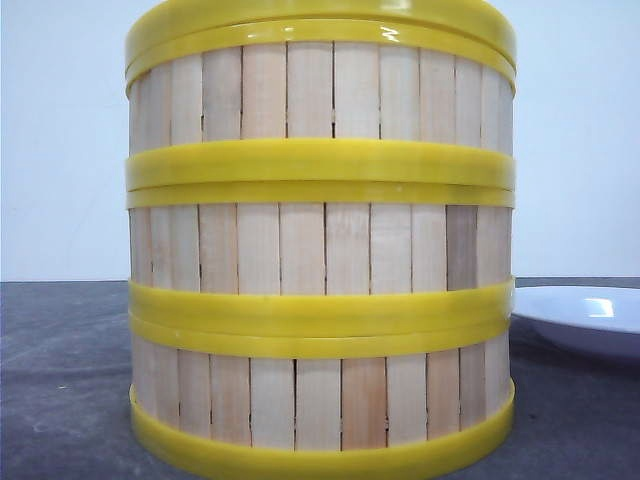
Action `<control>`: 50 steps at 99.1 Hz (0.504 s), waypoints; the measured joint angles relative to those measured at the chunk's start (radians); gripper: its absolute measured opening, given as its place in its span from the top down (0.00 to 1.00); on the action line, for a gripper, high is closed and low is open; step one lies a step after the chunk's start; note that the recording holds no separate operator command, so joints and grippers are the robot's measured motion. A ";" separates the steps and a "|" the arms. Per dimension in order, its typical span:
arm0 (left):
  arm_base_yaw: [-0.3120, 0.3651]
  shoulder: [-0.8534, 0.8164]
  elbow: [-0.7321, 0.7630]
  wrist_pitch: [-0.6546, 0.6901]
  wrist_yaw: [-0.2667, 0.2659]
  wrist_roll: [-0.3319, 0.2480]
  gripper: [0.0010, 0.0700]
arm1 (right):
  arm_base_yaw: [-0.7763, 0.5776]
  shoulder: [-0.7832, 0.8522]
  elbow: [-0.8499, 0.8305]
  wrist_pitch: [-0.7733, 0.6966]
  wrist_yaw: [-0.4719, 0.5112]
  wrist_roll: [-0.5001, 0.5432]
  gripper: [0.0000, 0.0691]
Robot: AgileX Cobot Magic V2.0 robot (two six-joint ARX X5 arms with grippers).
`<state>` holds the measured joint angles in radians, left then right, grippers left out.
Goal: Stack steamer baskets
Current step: 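Open the right gripper to release the lid on the stack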
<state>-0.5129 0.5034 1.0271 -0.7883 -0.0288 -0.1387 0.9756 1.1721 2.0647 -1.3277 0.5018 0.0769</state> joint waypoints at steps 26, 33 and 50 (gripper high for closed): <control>0.000 -0.016 -0.091 0.036 0.054 0.000 0.61 | 0.000 -0.227 -0.401 0.120 0.026 0.077 0.49; 0.000 -0.034 -0.127 0.045 0.055 0.000 0.61 | 0.001 -0.302 -0.542 0.191 0.026 0.106 0.49; 0.000 -0.085 -0.213 0.057 0.058 0.000 0.61 | 0.001 -0.466 -0.848 0.301 0.026 0.183 0.49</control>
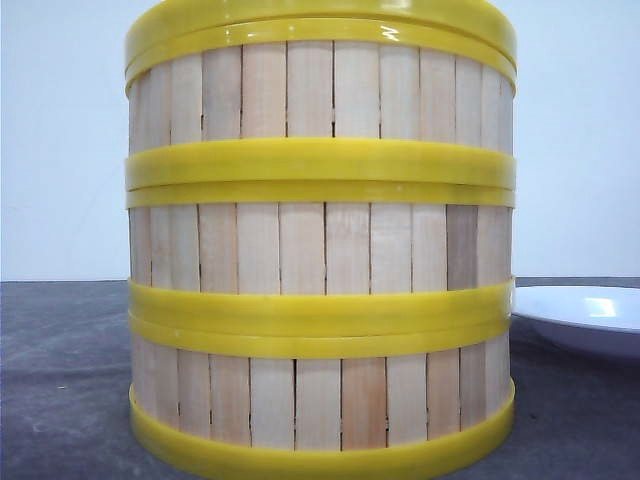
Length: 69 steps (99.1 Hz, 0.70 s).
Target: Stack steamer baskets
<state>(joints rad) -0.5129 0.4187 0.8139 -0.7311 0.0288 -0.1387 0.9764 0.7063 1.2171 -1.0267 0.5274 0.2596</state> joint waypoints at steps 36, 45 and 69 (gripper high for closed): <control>0.000 -0.035 -0.051 -0.020 0.000 -0.007 0.61 | 0.000 -0.071 -0.184 0.030 0.000 0.109 0.49; 0.000 -0.035 -0.051 -0.020 0.000 -0.007 0.62 | 0.000 -0.075 -0.184 0.048 0.001 0.113 0.52; 0.000 -0.035 -0.051 -0.020 0.000 -0.009 0.97 | 0.000 -0.074 -0.184 0.051 0.016 0.113 0.97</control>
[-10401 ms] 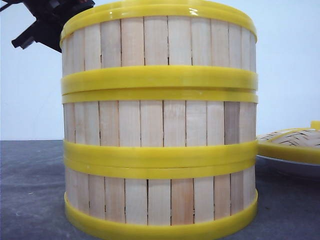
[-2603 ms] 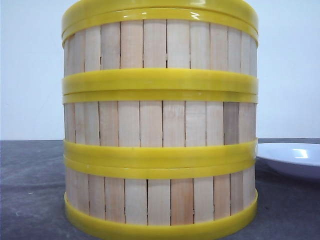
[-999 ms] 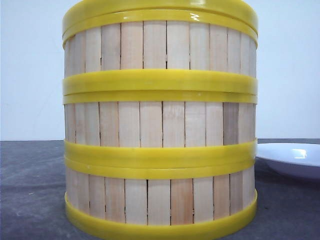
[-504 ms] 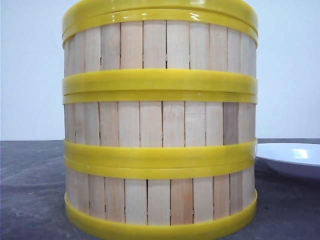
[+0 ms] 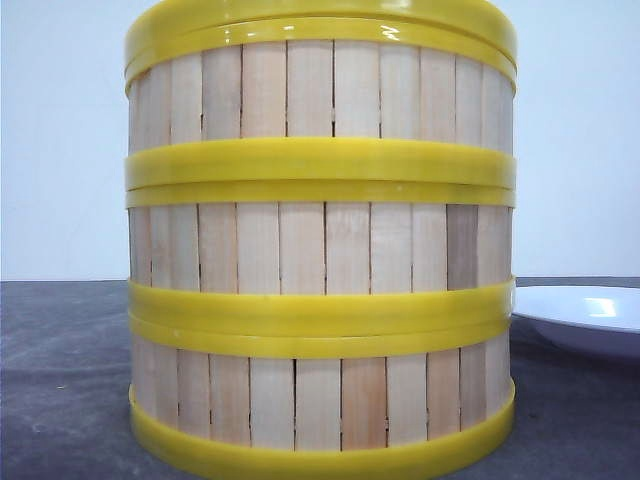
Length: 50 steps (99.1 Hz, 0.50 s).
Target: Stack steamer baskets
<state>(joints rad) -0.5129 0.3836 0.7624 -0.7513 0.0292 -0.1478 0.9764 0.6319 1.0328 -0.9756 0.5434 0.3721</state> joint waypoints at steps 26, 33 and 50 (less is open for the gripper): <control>0.000 0.000 0.000 -0.002 0.000 0.000 0.98 | 0.000 0.000 0.000 0.000 0.002 0.000 0.99; 0.000 0.000 0.000 0.000 0.000 0.000 0.98 | 0.000 0.000 0.000 0.000 0.003 0.000 0.99; 0.000 0.000 0.000 0.001 0.000 0.000 0.98 | 0.000 0.000 0.000 0.000 0.003 0.000 0.99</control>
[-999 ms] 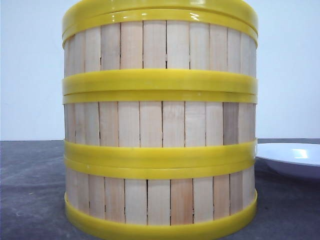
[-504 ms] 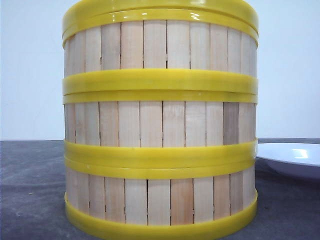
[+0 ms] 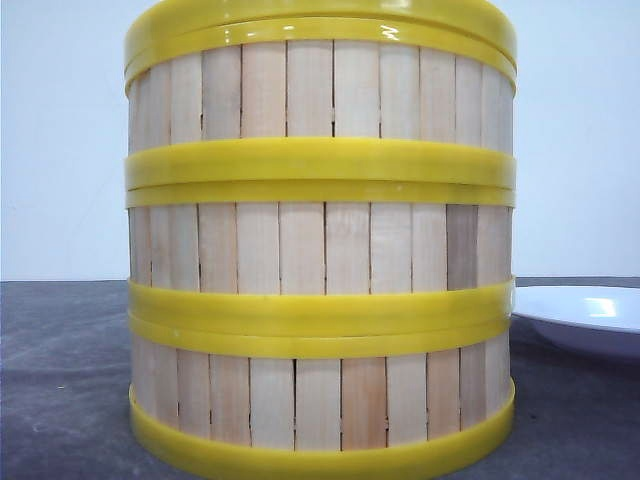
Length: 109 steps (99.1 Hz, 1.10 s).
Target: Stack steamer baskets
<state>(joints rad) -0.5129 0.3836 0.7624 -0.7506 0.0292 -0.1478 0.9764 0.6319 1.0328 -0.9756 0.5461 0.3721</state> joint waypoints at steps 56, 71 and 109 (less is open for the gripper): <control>0.000 0.000 0.000 0.000 -0.005 0.002 0.98 | 0.000 0.000 0.000 0.000 0.000 0.000 0.99; 0.041 0.000 0.000 0.020 -0.056 0.018 0.98 | 0.000 0.000 0.000 0.000 0.000 0.000 0.99; 0.291 -0.094 -0.216 0.257 -0.117 0.113 0.98 | 0.000 0.000 0.000 0.000 0.000 0.000 0.99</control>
<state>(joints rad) -0.2222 0.2893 0.5465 -0.4934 -0.0879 -0.0349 0.9764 0.6319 1.0328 -0.9756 0.5461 0.3721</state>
